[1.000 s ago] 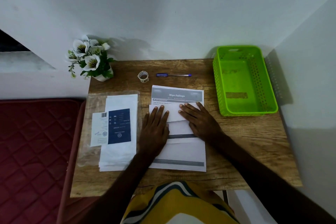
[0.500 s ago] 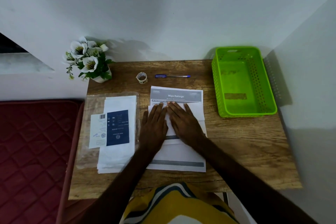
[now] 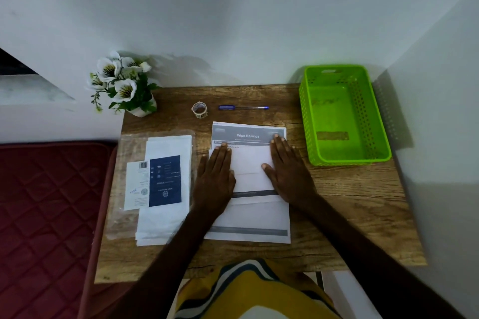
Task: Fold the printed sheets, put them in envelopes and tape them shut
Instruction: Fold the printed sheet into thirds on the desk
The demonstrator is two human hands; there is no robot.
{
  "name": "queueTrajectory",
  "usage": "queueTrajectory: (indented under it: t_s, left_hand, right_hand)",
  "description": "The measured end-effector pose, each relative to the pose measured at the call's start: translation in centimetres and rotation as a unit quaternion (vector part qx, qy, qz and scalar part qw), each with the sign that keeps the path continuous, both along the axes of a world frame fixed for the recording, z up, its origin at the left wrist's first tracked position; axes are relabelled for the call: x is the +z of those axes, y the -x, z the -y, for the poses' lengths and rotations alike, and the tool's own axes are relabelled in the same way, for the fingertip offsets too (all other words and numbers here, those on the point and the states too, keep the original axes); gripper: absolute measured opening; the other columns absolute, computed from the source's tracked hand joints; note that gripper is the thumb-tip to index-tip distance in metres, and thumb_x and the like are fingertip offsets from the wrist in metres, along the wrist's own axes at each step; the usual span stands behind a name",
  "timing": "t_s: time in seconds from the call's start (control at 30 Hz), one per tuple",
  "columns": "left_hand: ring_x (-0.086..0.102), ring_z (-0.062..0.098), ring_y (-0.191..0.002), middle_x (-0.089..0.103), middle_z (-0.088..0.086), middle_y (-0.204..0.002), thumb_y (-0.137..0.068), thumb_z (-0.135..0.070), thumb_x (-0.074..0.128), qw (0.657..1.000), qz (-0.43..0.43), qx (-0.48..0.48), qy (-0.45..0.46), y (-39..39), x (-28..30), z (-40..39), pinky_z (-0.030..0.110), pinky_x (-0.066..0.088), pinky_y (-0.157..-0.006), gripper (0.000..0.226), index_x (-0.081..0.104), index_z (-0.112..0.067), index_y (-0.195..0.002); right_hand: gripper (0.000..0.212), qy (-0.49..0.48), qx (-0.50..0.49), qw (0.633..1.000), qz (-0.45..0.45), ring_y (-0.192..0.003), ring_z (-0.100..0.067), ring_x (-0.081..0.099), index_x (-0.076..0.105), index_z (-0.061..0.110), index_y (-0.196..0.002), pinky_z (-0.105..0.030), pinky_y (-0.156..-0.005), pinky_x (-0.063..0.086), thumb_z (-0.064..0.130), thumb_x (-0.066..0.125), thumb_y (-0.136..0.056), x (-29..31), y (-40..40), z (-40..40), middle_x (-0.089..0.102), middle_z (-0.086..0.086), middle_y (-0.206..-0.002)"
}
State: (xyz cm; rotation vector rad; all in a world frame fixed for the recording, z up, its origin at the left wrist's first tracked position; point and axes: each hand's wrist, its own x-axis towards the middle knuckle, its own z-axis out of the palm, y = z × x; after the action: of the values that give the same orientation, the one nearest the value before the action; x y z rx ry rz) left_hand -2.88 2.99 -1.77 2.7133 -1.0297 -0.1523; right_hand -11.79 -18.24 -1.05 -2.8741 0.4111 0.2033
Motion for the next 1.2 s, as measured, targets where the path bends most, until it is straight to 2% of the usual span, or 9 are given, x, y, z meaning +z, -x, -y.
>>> queueTrajectory:
  t_s: [0.13,0.27,0.33,0.5,0.67,0.8,0.97,1.1,1.2]
  left_hand:
    - [0.017,0.024,-0.157,0.021,0.009,-0.169,-0.105,-0.033,0.032,1.000,-0.017,0.000,-0.005,0.0,0.2,0.0,0.049,0.016,-0.127,0.060,0.027,-0.010,-0.160]
    - [0.017,0.023,-0.157,0.022,0.008,-0.169,-0.104,-0.040,0.036,0.998,-0.044,0.001,0.034,-0.5,0.4,-0.4,0.050,0.015,-0.128,0.063,0.027,-0.011,-0.160]
    - [0.018,0.023,-0.157,0.023,0.007,-0.168,-0.102,-0.047,0.044,0.997,-0.049,0.010,0.059,-1.0,0.5,-0.8,0.048,0.014,-0.128,0.070,0.028,-0.011,-0.160]
    - [0.018,0.024,-0.157,0.022,0.006,-0.169,-0.097,-0.057,0.056,0.997,-0.048,0.030,0.056,-1.8,0.5,-1.6,0.040,0.006,-0.128,0.084,0.024,-0.013,-0.161]
    - [0.020,0.025,-0.156,0.024,0.007,-0.168,-0.095,-0.058,0.054,0.996,-0.051,0.019,0.073,-1.8,0.6,-1.4,0.048,0.015,-0.128,0.084,0.028,-0.012,-0.160]
    - [0.022,0.025,-0.156,0.026,0.008,-0.168,-0.095,-0.055,0.062,0.995,-0.044,0.021,0.084,-1.7,0.6,-1.6,0.048,0.016,-0.128,0.084,0.029,-0.011,-0.159]
    - [0.020,0.027,-0.156,0.025,0.009,-0.168,-0.093,-0.062,0.056,0.996,-0.034,0.025,0.073,-1.8,0.6,-1.7,0.049,0.012,-0.128,0.088,0.028,-0.013,-0.160]
    - [0.021,0.031,-0.156,0.025,0.011,-0.168,-0.091,-0.063,0.059,0.996,0.016,0.014,0.082,-1.8,1.0,-1.6,0.055,0.016,-0.127,0.088,0.032,-0.012,-0.158]
    - [0.018,0.031,-0.157,0.021,0.011,-0.169,-0.088,-0.063,0.063,0.996,0.052,0.012,0.069,-1.8,1.6,-1.5,0.055,0.012,-0.127,0.091,0.031,-0.014,-0.158]
  right_hand:
    - [0.073,-0.013,0.001,1.000,-0.001,-0.158,-0.026,0.010,0.019,0.006,-0.162,-0.045,-0.128,0.011,0.047,0.042,-0.106,1.2,-0.7,0.0,0.011,-0.012,-0.171]
    - [0.067,-0.035,0.054,0.997,0.035,-0.147,-0.033,0.035,0.052,0.007,-0.146,-0.046,-0.120,0.031,0.043,0.068,-0.092,2.5,-2.0,-0.5,0.045,-0.016,-0.155]
    - [0.066,-0.054,0.056,0.997,0.030,-0.138,-0.032,0.044,0.061,0.011,-0.138,-0.043,-0.112,0.039,0.045,0.076,-0.083,3.0,-2.8,-0.7,0.052,-0.014,-0.143]
    - [0.074,-0.055,0.079,0.995,-0.029,-0.129,-0.027,0.042,0.054,0.021,-0.138,-0.040,-0.104,0.041,0.055,0.078,-0.076,3.7,-4.8,-0.4,0.047,-0.008,-0.137]
    - [0.075,-0.069,0.085,0.990,-0.088,-0.127,-0.025,0.037,0.055,0.024,-0.126,-0.041,-0.102,0.040,0.056,0.087,-0.066,4.8,-6.7,0.4,0.046,-0.005,-0.132]
    - [0.074,-0.068,0.102,0.987,-0.106,-0.127,-0.025,0.037,0.057,0.022,-0.120,-0.041,-0.101,0.041,0.054,0.090,-0.062,5.4,-7.4,0.3,0.047,-0.005,-0.131]
    - [0.073,-0.057,0.104,0.988,-0.103,-0.128,-0.026,0.037,0.053,0.021,-0.115,-0.041,-0.101,0.037,0.049,0.092,-0.060,6.1,-7.8,-0.3,0.051,-0.005,-0.131]
    - [0.077,-0.059,0.098,0.989,-0.095,-0.135,-0.029,0.037,0.048,0.021,-0.129,-0.050,-0.116,0.026,0.041,0.090,-0.068,6.5,-7.3,-1.3,0.057,-0.006,-0.136]
    - [0.069,-0.046,0.118,0.989,-0.076,-0.135,-0.028,0.045,0.048,0.023,-0.143,-0.046,-0.118,0.026,0.034,0.080,-0.083,6.6,-6.4,-1.9,0.058,-0.007,-0.142]
